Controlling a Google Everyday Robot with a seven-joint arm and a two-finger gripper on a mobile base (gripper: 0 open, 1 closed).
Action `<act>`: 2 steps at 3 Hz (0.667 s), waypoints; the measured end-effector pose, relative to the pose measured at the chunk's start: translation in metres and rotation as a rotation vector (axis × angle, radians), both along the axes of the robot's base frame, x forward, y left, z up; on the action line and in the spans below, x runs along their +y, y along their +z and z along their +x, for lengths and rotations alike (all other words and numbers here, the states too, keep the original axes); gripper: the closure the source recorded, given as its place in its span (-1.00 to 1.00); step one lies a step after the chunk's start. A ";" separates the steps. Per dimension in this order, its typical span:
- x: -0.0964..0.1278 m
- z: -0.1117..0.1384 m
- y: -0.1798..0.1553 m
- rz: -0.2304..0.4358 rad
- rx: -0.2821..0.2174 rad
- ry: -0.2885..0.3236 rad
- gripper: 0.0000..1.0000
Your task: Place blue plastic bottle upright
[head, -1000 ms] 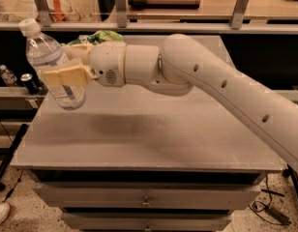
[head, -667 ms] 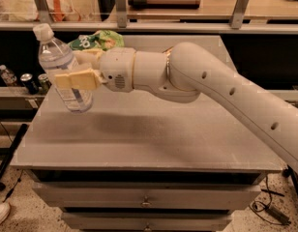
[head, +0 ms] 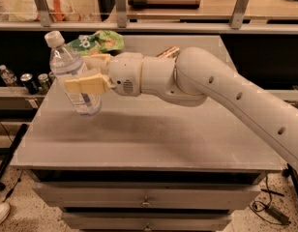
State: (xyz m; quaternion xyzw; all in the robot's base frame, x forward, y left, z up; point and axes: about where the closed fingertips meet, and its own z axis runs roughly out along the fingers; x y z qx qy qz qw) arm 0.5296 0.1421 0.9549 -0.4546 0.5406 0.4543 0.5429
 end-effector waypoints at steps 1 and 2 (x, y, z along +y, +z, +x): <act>-0.003 0.000 -0.007 -0.006 -0.022 0.014 1.00; -0.004 0.000 -0.013 0.001 -0.025 0.026 1.00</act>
Offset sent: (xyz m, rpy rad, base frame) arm 0.0033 -0.0095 -0.0221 0.0093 -0.0271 0.0313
